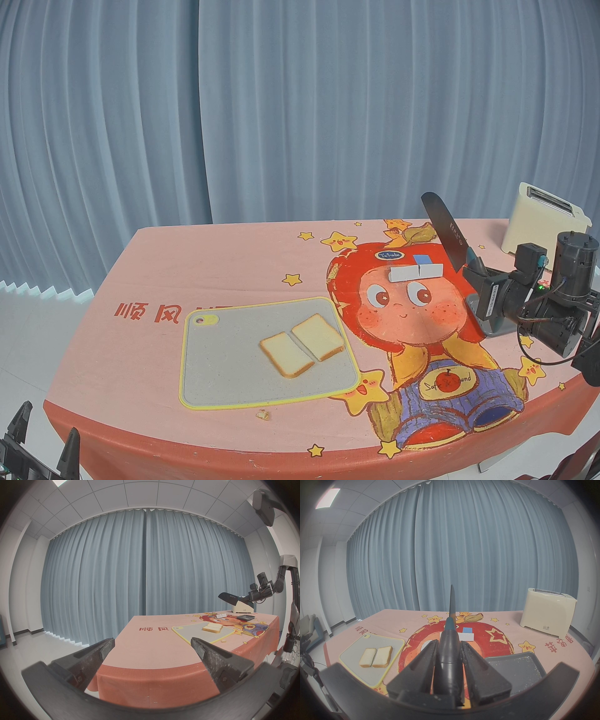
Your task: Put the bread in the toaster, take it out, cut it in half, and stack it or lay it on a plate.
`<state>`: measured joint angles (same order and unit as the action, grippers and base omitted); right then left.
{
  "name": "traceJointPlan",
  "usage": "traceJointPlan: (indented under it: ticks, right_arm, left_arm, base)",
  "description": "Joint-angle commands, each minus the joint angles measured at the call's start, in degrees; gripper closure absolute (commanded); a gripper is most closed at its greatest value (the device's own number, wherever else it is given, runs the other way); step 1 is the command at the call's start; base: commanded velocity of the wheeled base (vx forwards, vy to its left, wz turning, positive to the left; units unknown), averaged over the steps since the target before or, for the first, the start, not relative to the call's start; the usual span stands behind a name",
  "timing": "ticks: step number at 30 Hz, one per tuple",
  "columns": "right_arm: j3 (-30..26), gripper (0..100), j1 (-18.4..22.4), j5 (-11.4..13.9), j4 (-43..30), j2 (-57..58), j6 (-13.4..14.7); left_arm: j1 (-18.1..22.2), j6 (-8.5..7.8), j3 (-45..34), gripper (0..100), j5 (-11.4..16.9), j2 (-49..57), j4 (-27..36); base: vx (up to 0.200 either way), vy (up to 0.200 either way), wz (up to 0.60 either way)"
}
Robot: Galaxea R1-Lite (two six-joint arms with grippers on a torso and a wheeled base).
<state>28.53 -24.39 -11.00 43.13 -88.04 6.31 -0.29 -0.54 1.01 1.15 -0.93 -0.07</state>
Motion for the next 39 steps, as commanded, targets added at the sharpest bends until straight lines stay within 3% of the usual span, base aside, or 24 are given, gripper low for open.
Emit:
traceJointPlan:
  ticks: [1, 7, 18, 28, 33, 39]
  right_arm:
    - [0.13, 100, 0.05, 0.01, 0.02, -0.90, 0.36]
    - [-0.14, 100, -0.13, 0.10, 0.02, -1.70, 2.03]
    - [-0.58, 100, 0.93, 2.82, -0.33, -3.54, 2.03]
    - [-0.05, 100, 2.51, 3.00, -0.06, -5.39, 2.21]
    - [0.04, 100, 2.60, 5.46, -0.50, -5.48, 3.35]
    - [0.04, 100, 3.04, 5.46, -0.77, -5.65, 3.35]
  left_arm:
    - [-0.06, 0.01, -1.01, 0, 0.00, 0.57, -0.01]
    - [0.03, 0.01, -1.01, 0, 0.00, 0.57, -0.01]
    - [-0.06, 0.01, -1.01, 0, 0.00, 0.57, -0.01]
    - [0.03, 0.01, -1.01, 0, 0.00, 0.57, -0.01]
    - [-0.06, 0.01, -1.01, 0, 0.00, 0.57, -0.01]
    - [0.03, 0.01, -1.01, 0, 0.00, 0.57, -0.01]
  base:
    - [0.000, 0.000, 0.00]
    - [0.000, 0.000, 0.00]
    - [0.000, 0.000, 0.00]
    - [0.000, 0.000, 0.00]
    - [0.000, 0.000, 0.00]
    - [0.000, 0.000, 0.00]
